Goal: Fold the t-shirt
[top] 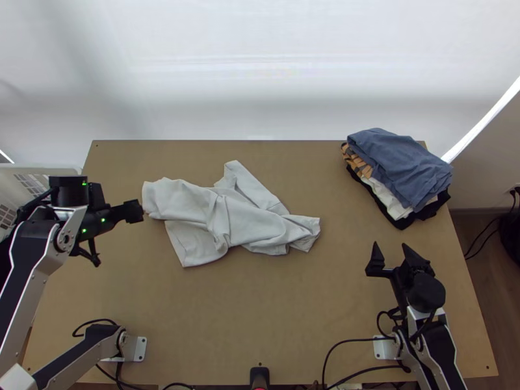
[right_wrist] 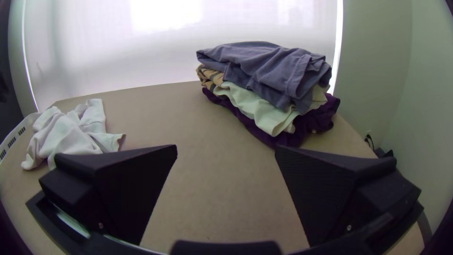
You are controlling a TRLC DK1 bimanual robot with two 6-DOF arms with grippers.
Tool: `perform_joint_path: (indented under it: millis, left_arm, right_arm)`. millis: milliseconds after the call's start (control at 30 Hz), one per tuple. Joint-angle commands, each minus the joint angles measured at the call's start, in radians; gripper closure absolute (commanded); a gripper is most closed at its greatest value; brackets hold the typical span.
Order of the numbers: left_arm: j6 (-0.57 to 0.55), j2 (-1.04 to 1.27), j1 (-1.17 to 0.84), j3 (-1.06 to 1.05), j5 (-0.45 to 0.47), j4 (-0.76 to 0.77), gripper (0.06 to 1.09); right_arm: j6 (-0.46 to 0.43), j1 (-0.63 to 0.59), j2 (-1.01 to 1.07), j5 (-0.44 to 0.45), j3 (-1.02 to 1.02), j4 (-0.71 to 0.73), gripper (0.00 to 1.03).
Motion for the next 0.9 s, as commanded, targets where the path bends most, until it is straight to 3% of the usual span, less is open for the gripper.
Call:
perform_joint_path:
  millis: [0,167,367,700,867]
  left_arm:
    - [-0.027,0.039,-0.016,0.002,0.009,0.035,0.10]
    - [-0.025,0.085,-0.041,0.014,0.009,0.095,0.10]
    - [-0.027,0.121,-0.110,0.017,0.009,0.167,0.10]
    - [-0.033,0.133,-0.125,0.007,0.009,0.208,0.10]
    - [-0.033,0.133,-0.107,0.005,0.009,0.227,0.10]
  right_arm:
    - [0.012,0.031,-0.035,0.032,-0.006,-0.015,0.05]
    - [-0.010,0.037,-0.019,0.032,0.041,-0.009,0.05]
    - [-0.053,0.036,0.170,0.032,0.196,0.012,0.05]
    - [-0.051,0.108,0.717,0.031,0.696,-0.164,0.05]
    - [0.013,0.185,1.007,0.029,0.948,-0.302,0.05]
